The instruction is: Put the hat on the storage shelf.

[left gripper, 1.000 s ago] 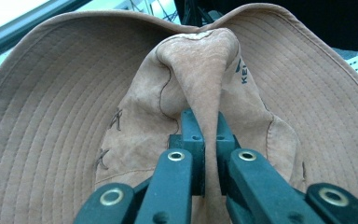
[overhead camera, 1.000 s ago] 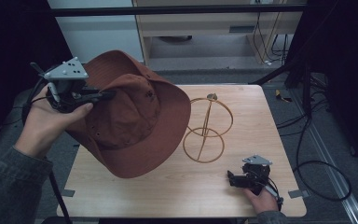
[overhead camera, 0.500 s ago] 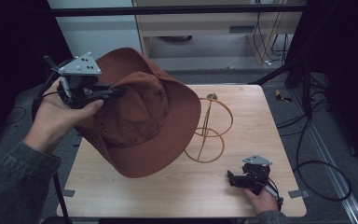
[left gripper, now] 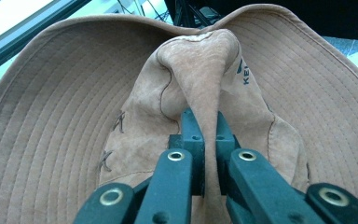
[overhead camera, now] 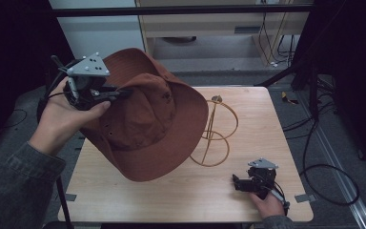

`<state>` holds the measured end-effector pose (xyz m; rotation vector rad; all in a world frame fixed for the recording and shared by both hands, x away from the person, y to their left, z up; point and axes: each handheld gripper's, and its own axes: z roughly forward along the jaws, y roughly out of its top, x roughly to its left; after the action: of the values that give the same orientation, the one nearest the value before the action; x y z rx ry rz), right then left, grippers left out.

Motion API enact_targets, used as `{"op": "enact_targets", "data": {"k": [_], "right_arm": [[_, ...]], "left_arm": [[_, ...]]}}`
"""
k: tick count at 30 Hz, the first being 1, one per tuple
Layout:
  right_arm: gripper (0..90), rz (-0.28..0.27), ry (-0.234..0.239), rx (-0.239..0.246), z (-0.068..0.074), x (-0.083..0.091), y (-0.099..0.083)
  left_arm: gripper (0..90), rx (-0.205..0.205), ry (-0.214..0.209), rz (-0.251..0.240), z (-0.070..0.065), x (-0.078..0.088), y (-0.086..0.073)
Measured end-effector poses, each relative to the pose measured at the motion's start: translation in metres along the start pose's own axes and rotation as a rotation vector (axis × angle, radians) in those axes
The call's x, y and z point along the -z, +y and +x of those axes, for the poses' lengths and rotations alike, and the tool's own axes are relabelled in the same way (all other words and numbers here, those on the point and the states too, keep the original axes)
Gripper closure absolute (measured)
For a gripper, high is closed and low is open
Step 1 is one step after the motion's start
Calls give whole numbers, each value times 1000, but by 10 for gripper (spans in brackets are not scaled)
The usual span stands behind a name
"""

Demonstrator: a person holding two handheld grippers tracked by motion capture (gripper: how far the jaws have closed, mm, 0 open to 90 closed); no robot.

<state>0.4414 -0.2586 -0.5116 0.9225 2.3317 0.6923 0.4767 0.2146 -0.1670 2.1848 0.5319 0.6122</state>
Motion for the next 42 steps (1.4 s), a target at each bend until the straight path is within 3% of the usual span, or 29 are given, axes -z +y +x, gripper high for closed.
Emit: {"op": "enact_targets", "data": {"k": [7, 14, 20, 21, 23, 29, 42], "right_arm": [[4, 0, 0, -1, 0, 0, 0], [4, -1, 0, -1, 0, 0, 0], [4, 1, -1, 3, 0, 0, 0], [4, 0, 2, -17, 1, 0, 0], [4, 0, -3, 5, 0, 0, 0], [4, 0, -1, -2, 0, 0, 0], [4, 0, 0, -1, 0, 0, 0]], "left_arm": [[885, -9, 1, -8, -3, -1, 7], [885, -28, -7, 1, -7, -12, 19], [885, -70, -17, 17, -15, -35, 42], [885, -70, -18, 12, -17, -39, 46], [885, -74, -24, 10, -19, -47, 53], [884, -103, -38, 21, -22, -72, 74], [884, -148, -61, 54, -27, -110, 100]]}}
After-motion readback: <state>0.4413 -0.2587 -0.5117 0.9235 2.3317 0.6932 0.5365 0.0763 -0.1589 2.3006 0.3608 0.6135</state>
